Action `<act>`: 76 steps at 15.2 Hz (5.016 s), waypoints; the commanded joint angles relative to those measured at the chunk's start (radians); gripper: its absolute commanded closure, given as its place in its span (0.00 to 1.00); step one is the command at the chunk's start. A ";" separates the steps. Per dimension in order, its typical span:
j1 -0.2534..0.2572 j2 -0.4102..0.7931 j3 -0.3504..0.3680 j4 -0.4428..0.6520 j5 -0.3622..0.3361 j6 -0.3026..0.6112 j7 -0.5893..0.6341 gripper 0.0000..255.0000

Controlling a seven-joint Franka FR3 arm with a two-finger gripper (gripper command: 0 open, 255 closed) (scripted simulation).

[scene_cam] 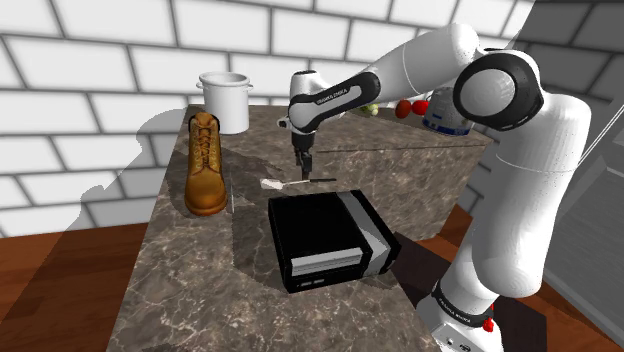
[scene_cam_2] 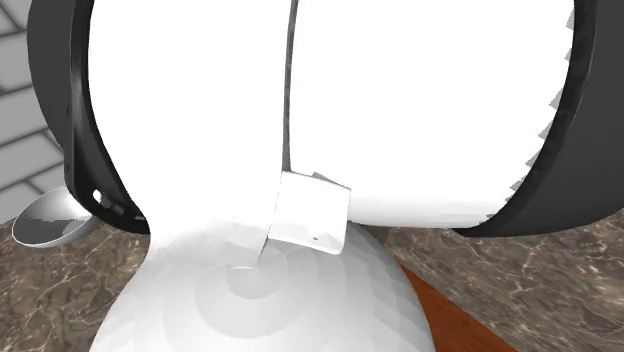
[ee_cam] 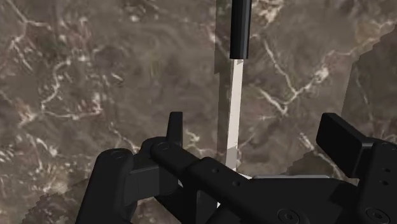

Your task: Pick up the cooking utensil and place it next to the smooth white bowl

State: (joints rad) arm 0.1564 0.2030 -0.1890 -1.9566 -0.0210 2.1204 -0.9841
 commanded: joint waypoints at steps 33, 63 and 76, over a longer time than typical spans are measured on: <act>-0.001 -0.016 -0.001 0.028 -0.002 -0.043 -0.008 1.00; 0.114 -0.463 0.123 -0.262 -0.046 -0.209 0.242 1.00; 0.243 -0.746 0.315 -0.505 0.058 -0.257 0.506 1.00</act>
State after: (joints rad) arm 0.3871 -0.5281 0.1084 -2.4533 0.0246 1.8708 -0.5018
